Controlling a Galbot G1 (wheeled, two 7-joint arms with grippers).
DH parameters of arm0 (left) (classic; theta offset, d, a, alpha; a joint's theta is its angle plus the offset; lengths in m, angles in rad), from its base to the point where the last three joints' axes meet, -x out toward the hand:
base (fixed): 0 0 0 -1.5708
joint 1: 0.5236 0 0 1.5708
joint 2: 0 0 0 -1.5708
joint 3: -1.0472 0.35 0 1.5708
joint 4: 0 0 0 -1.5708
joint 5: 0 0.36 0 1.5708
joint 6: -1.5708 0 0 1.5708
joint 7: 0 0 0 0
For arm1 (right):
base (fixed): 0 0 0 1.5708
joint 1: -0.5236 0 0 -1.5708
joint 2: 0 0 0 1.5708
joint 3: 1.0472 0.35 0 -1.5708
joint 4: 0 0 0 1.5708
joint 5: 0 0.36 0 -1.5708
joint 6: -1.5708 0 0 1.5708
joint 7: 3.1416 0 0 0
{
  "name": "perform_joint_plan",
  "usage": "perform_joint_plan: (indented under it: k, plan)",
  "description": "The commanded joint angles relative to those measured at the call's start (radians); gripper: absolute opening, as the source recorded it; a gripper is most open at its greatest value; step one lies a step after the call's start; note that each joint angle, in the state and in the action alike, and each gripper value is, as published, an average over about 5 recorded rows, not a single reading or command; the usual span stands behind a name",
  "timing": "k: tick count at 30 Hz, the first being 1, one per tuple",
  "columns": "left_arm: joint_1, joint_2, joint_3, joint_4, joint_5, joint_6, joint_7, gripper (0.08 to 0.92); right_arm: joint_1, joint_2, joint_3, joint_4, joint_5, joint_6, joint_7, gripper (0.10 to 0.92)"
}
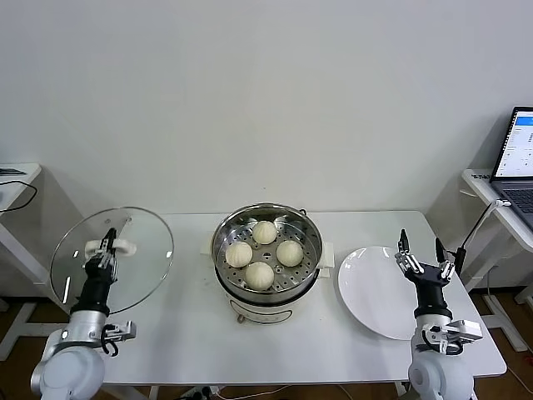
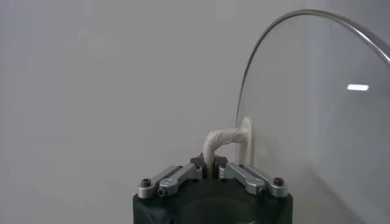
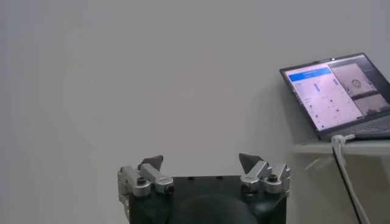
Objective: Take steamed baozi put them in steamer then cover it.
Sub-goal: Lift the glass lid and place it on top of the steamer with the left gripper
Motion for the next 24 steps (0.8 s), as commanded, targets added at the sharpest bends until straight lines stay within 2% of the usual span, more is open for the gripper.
perform_joint_plan:
  k: [1,12,24]
  plan:
    - [-0.104,0.126,0.365,-0.268,-0.086,0.375,0.304,0.195,-0.003,0.005,0.006,-0.001,-0.003,0.004,-0.001,0.823]
    - [-0.372,0.049,0.690,-0.078,0.084,0.463,0.379,0.195,-0.023,0.034,0.023,0.003,-0.033,0.007,0.002,0.823]
    - [-0.523,-0.127,0.836,0.092,0.194,0.533,0.388,0.195,-0.038,0.052,0.036,0.007,-0.064,0.008,0.007,0.823]
